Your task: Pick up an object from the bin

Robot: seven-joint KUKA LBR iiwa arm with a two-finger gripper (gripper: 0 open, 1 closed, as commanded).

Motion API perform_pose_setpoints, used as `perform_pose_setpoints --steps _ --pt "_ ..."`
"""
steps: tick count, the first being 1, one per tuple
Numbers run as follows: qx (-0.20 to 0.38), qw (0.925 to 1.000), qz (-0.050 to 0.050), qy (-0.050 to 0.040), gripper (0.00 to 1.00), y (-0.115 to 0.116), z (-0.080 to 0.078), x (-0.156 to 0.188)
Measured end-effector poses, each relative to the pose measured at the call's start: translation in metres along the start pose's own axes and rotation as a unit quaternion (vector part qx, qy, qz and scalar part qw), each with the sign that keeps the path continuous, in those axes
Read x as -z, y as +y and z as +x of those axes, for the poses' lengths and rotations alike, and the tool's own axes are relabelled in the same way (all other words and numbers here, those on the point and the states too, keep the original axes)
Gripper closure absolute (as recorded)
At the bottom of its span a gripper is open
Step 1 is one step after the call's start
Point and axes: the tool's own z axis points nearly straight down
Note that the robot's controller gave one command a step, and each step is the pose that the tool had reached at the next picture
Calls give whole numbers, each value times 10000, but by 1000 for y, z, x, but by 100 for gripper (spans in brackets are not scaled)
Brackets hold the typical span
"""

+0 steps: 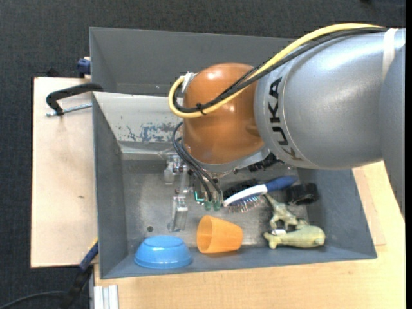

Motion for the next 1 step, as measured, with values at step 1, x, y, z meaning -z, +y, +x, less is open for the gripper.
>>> perform_pose_setpoints --steps 1 --pt "156 9999 12 -33 0 -75 -16 -12"
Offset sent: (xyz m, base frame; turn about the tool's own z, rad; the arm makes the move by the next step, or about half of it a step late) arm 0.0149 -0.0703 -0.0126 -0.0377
